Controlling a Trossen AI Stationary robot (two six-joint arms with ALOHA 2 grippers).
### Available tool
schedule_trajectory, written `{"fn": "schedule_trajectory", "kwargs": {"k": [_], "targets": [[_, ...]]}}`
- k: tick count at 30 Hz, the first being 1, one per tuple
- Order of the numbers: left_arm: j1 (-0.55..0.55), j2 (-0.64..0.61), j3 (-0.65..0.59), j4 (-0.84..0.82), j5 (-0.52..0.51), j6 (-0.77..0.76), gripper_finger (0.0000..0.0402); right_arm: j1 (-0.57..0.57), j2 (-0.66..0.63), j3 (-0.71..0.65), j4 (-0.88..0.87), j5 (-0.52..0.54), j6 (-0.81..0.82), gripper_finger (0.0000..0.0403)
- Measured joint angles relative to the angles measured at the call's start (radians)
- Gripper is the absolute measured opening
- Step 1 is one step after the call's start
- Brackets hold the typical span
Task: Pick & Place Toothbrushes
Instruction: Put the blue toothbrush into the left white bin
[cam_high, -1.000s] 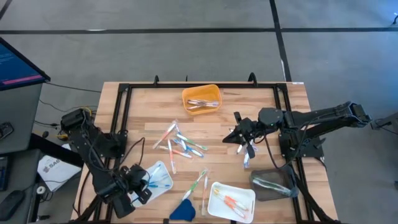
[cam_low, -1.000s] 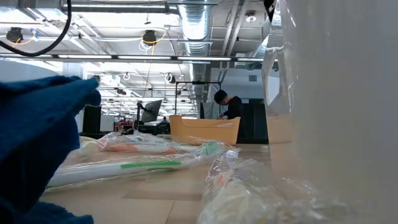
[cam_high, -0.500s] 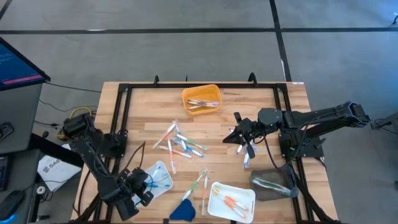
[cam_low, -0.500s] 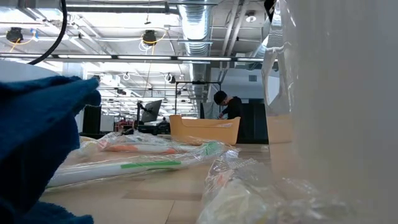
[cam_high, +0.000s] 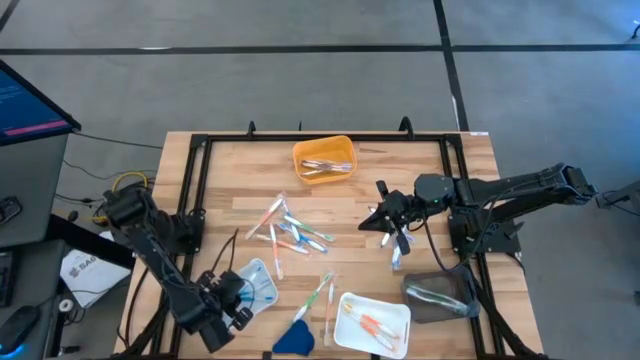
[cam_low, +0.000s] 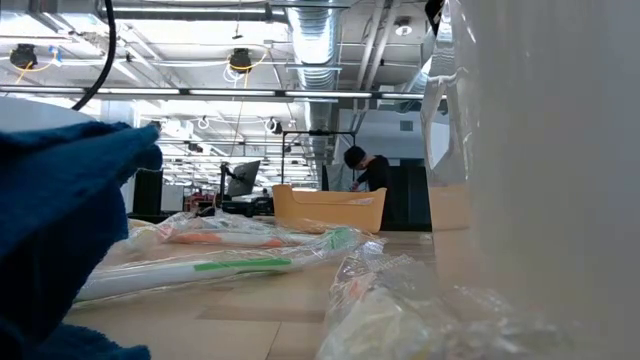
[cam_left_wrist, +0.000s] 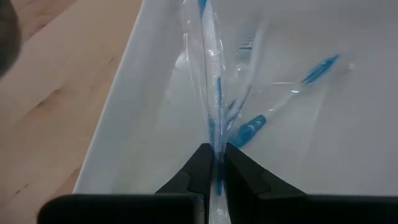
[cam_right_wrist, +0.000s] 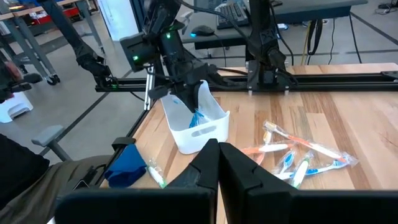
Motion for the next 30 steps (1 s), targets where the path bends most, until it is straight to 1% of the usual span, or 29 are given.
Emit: {"fn": "schedule_trajectory", "kwargs": {"k": [5,16,21,26,30], "targets": [[0.010,0.015,0.000,0.007,0.009,0.017,0.0023,0.000,0.000,0.000,0.000,0.000,0.000,0.0000],[0.007,0.015,0.000,0.006,0.013,0.023,0.0067,0.000,0.000,0.000,-0.001,0.000,0.000,0.0000],[0.007,0.015,0.000,0.005,0.044,0.025,0.0097,0.000,0.000,0.000,-0.011,0.000,0.000,0.0000],[0.009,0.015,0.000,0.005,0.080,0.025,0.0140,0.000,0.000,0.000,-0.023,0.000,0.000,0.0000],[0.012,0.006,-0.001,0.004,0.079,0.064,0.0172,0.000,0.000,0.000,-0.023,0.000,0.000,0.0000]]}}
